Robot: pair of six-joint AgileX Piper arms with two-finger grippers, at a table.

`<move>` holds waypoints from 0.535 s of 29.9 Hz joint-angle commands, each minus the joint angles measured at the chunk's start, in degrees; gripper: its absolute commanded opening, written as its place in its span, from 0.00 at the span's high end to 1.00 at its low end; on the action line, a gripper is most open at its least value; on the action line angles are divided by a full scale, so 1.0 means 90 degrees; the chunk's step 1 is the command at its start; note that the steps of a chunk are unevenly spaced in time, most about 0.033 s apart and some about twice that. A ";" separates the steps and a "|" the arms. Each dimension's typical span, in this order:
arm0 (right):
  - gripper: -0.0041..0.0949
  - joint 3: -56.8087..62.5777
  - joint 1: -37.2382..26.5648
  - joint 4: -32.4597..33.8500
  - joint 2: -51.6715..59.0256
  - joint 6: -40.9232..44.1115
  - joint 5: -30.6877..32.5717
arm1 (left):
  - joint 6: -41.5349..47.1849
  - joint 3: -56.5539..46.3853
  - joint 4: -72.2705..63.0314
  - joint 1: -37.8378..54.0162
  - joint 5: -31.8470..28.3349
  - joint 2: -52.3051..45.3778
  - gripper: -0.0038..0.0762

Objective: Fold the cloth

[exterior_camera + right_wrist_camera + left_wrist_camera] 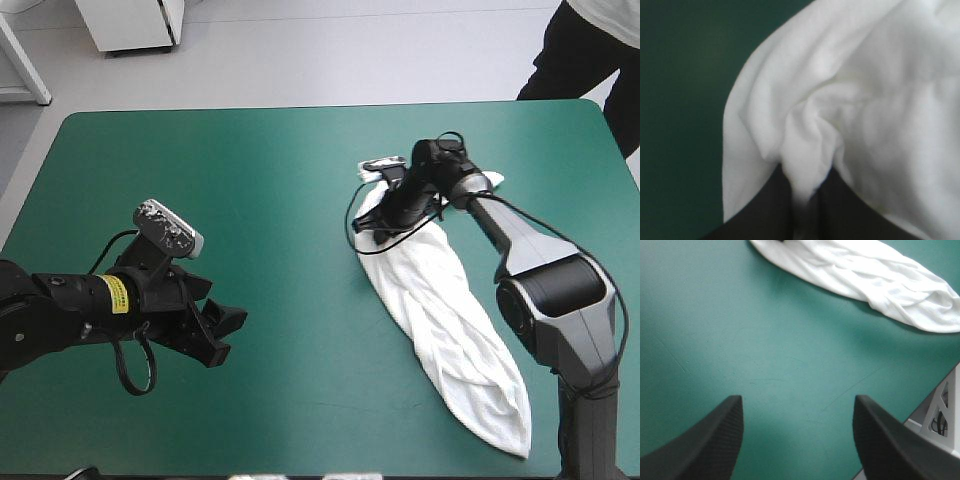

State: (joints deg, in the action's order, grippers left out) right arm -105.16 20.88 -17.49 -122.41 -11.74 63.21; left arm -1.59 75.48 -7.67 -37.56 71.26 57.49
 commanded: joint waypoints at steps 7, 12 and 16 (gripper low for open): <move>0.96 -0.1199 0.1131 -0.0688 -0.0076 0.0060 -0.0067 | 0.0032 0.0164 -0.0130 -0.0011 -0.0294 -0.0076 0.38; 0.96 -0.1312 0.1590 -0.1098 -0.0193 -0.0230 -0.0096 | 0.0032 0.0164 -0.0130 -0.0011 -0.0294 -0.0076 0.38; 0.96 -0.1312 0.1896 -0.1165 -0.0253 -0.0291 -0.0136 | 0.0032 0.0164 -0.0130 -0.0011 -0.0294 -0.0076 0.38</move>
State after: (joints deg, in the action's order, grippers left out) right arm -115.03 36.47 -24.86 -127.96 -13.13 63.15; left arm -1.59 75.48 -7.81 -37.56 71.42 57.49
